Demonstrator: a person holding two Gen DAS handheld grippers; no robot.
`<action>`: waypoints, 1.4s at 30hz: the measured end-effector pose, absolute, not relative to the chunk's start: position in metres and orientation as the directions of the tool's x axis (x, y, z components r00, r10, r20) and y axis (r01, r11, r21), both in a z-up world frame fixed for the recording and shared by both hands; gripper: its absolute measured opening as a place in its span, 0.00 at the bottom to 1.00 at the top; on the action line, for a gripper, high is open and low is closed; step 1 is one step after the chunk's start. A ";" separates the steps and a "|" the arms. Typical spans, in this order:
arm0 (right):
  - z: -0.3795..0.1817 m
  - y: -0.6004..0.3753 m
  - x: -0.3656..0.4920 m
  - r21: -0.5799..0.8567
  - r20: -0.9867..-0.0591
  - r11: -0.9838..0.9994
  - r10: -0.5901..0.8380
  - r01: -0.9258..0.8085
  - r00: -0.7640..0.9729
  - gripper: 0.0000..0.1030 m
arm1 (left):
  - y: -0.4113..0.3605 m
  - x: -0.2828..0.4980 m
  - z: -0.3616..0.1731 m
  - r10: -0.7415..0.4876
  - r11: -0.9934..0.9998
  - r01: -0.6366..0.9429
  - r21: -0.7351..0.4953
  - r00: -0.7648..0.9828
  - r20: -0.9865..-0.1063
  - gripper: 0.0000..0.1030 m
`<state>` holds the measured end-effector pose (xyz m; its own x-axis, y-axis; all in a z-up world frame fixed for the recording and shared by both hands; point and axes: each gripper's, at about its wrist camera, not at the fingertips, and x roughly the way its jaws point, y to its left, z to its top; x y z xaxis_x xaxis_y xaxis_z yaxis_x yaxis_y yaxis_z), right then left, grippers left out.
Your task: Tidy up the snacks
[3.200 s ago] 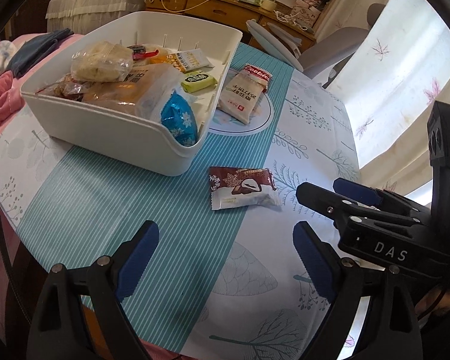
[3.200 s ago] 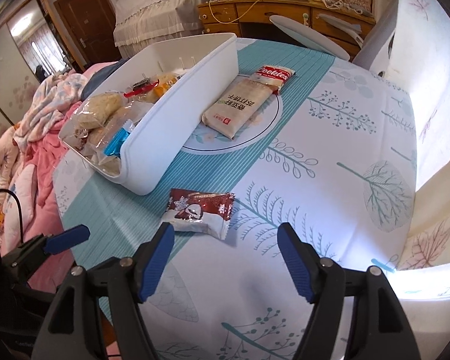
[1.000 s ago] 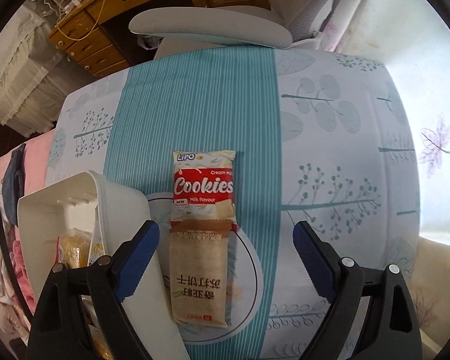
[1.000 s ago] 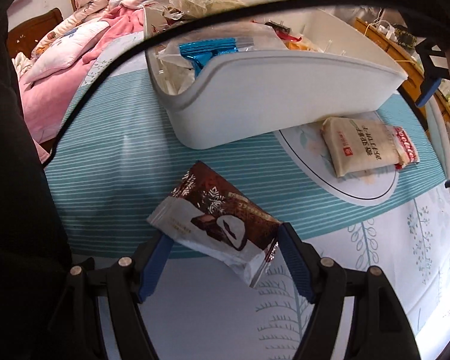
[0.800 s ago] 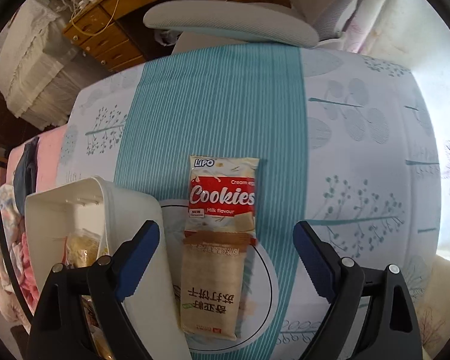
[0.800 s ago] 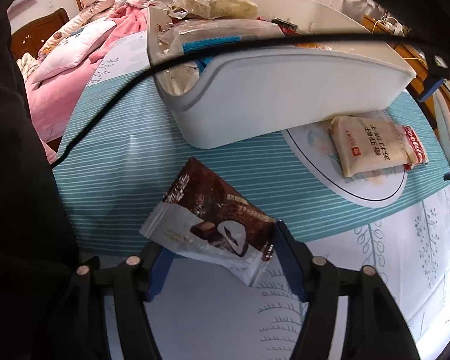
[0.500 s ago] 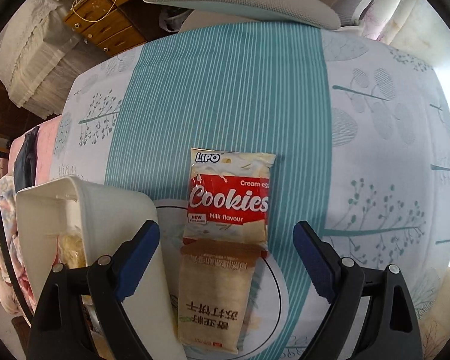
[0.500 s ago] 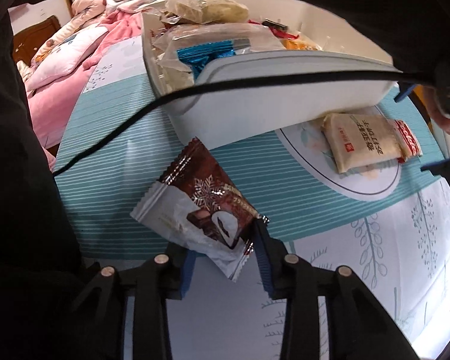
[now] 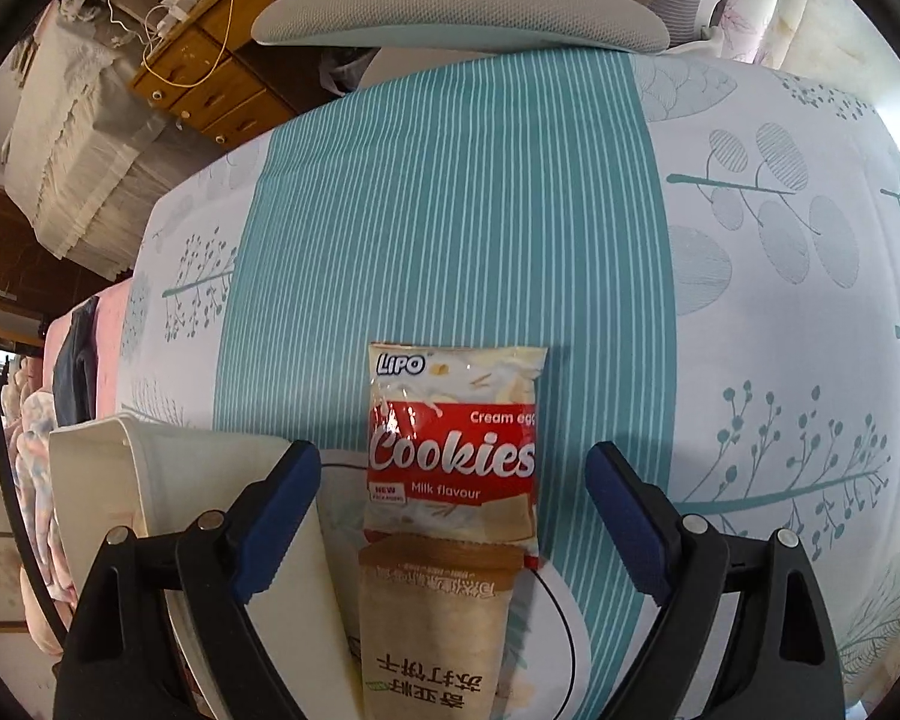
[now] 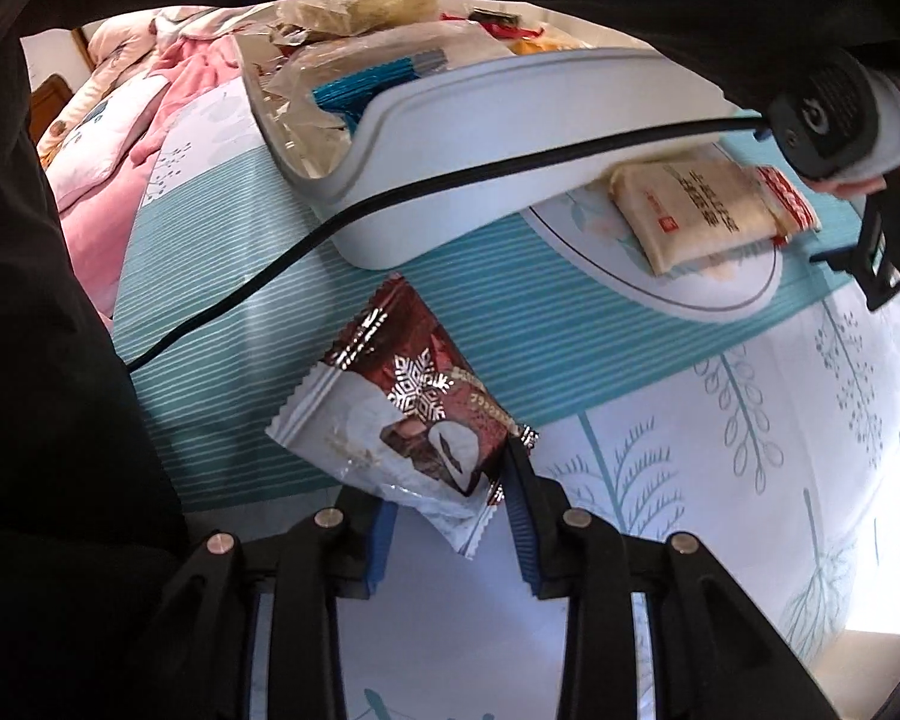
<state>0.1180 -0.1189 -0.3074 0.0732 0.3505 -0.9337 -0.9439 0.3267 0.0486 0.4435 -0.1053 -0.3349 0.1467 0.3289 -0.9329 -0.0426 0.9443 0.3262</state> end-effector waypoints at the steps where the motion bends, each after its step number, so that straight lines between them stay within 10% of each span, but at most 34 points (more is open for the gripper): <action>1: -0.307 -0.120 0.118 0.050 -0.935 0.333 0.346 -0.942 0.073 0.32 | -0.103 0.444 -0.335 0.312 0.950 -0.052 0.307 0.148 -0.939 0.85; 18: -0.302 -0.127 0.120 0.044 -0.953 0.424 0.291 -0.904 0.090 0.32 | -0.064 0.444 -0.341 0.112 0.977 -0.195 0.083 0.144 -0.983 0.71; 25: -0.303 -0.132 0.121 0.051 -0.953 0.502 0.283 -0.864 0.108 0.31 | -0.065 0.441 -0.341 0.100 0.982 -0.171 0.073 0.156 -0.983 0.46; 42: -0.301 -0.177 0.127 0.168 -0.950 0.753 0.295 -0.636 0.098 0.31 | -0.081 0.419 -0.340 0.046 0.988 -0.152 0.032 0.093 -0.995 0.44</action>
